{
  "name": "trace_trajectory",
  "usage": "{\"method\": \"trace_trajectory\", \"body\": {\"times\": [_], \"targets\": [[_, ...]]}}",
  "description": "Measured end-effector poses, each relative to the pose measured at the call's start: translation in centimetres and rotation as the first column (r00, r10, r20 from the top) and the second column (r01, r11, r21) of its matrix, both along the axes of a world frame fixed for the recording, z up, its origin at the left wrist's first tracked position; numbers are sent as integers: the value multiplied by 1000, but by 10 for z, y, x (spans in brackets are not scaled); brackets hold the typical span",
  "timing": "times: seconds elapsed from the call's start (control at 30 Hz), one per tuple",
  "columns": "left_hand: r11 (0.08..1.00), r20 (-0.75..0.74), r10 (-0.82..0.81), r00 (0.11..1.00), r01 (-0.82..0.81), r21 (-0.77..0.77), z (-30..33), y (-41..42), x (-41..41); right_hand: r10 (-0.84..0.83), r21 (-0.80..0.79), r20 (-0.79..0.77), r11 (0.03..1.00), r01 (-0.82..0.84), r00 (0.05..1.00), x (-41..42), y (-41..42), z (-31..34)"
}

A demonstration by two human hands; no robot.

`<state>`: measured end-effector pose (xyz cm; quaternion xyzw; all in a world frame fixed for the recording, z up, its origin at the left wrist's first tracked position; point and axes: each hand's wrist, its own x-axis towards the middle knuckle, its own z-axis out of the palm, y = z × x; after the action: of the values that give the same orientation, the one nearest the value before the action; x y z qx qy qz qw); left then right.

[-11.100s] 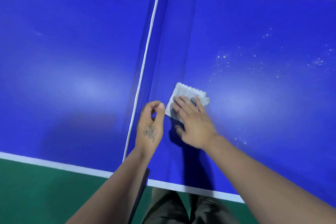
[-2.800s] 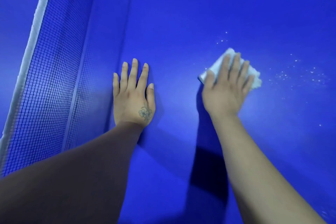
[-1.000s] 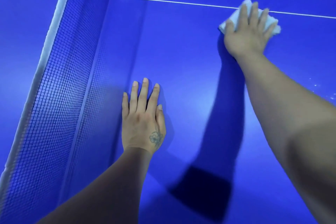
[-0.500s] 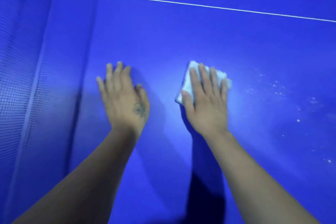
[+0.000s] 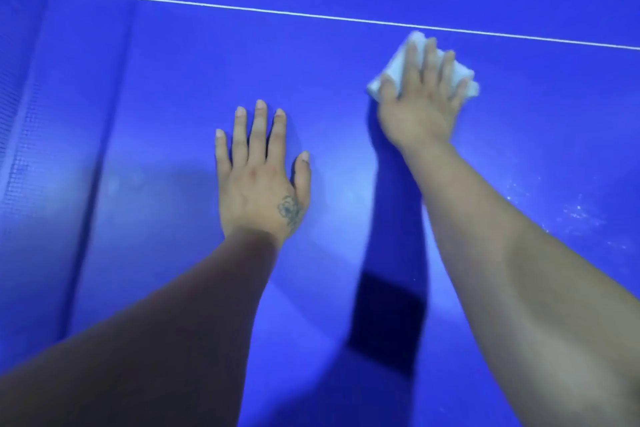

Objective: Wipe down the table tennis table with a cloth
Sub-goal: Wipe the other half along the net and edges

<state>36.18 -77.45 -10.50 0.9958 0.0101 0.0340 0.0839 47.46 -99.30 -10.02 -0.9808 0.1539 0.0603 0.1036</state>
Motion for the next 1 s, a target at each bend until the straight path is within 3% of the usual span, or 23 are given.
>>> {"method": "trace_trajectory", "body": {"times": [0.13,0.3,0.47,0.63,0.73,0.87,1.0], "targets": [[998,37,4,999,-2,-55,-3,2,2,248,-20,76,969,-247,966,-11,53,-4],[999,8,6,1000,-6,-45,0,0,1,326,14,117,944,-330,938,-92,35,-1],[998,-47,26,999,-29,-59,3,-1,1,200,-23,68,980,-199,977,-130,-35,1],[999,-36,27,999,-28,-41,4,-2,1,-14,3,52,1000,14,999,-52,-82,-1],[999,-41,27,999,-29,-43,4,-2,2,-32,35,14,999,31,999,12,-76,0],[999,-23,25,999,-26,-47,4,-2,2,157,40,-29,987,-156,987,57,-30,3],[998,5,21,1000,-21,-59,4,-2,2,411,10,46,911,-411,911,15,18,2]]}}
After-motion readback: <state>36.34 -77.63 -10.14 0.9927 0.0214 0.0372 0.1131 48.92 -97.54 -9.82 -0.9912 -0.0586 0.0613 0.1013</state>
